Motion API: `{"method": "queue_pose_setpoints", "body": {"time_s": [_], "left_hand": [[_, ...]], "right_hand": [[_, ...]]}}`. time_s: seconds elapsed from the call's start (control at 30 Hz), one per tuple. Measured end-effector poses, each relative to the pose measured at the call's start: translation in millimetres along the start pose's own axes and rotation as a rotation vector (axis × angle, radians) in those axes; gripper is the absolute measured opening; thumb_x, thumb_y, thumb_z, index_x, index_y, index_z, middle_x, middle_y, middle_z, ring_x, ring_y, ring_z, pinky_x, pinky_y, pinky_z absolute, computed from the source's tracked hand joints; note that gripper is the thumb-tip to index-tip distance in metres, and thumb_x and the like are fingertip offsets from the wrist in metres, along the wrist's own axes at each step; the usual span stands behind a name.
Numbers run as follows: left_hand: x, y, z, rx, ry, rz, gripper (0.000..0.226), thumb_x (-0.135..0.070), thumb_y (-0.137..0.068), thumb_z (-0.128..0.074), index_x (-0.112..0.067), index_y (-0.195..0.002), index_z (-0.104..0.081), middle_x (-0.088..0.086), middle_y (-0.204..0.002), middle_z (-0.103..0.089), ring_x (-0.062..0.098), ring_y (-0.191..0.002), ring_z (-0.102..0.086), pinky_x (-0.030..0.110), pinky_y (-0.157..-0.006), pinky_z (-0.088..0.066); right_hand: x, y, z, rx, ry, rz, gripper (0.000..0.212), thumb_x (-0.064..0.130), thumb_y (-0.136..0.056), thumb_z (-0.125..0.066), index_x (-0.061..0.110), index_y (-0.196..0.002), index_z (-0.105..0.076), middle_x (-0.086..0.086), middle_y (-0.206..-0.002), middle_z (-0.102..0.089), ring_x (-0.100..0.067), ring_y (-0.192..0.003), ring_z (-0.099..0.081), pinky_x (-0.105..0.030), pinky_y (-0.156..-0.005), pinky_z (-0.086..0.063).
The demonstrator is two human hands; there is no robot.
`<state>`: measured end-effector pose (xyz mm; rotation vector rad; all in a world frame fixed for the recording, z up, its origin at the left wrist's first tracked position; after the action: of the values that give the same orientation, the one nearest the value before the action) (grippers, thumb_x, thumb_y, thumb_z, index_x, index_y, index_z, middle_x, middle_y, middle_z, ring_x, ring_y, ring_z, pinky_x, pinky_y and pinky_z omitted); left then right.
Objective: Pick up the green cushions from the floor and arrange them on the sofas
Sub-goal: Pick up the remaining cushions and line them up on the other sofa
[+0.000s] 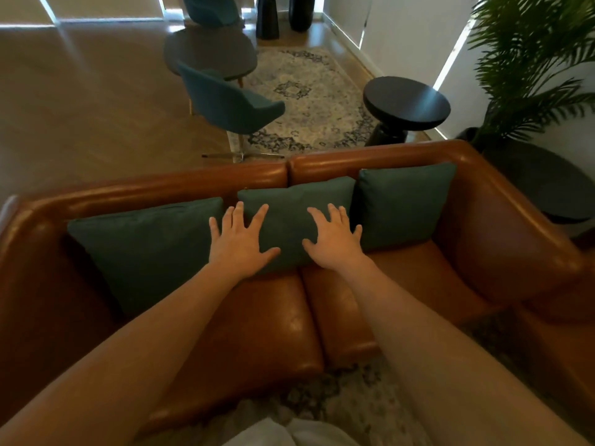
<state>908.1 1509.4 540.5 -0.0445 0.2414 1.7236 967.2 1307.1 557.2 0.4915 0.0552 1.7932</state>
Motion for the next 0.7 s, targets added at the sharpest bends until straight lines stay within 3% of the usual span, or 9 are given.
{"method": "queue_pose_setpoints", "body": {"time_s": [0.27, 0.7], "left_hand": [[-60, -9, 5, -0.029, -0.024, 0.052, 0.105, -0.082, -0.09, -0.049, -0.043, -0.165, 0.014, 0.014, -0.175, 0.005, 0.037, -0.161, 0.003, 0.066, -0.126, -0.002], [-47, -131, -20, 0.068, -0.045, 0.084, 0.105, -0.079, -0.092, -0.051, -0.04, -0.166, 0.012, 0.014, -0.175, 0.005, 0.037, -0.162, 0.002, 0.067, -0.127, -0.003]], "right_hand": [[-56, -8, 39, 0.033, 0.009, 0.073, 0.078, 0.046, -0.108, -0.059, 0.039, -0.172, -0.016, -0.011, -0.181, 0.002, -0.034, -0.167, 0.012, -0.073, -0.127, -0.004], [-80, -131, 37, 0.098, 0.027, 0.027, 0.078, 0.044, -0.109, -0.059, 0.039, -0.172, -0.014, -0.01, -0.182, 0.004, -0.033, -0.167, 0.014, -0.072, -0.128, -0.002]]}}
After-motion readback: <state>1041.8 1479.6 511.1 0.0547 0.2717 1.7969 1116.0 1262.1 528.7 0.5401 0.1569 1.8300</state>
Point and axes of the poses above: each hand's wrist, its own y-axis away from the middle knuckle, its own z-axis out of the back of the hand, x = y × z, the point moved 3 cm from there along -y, towards the middle knuckle
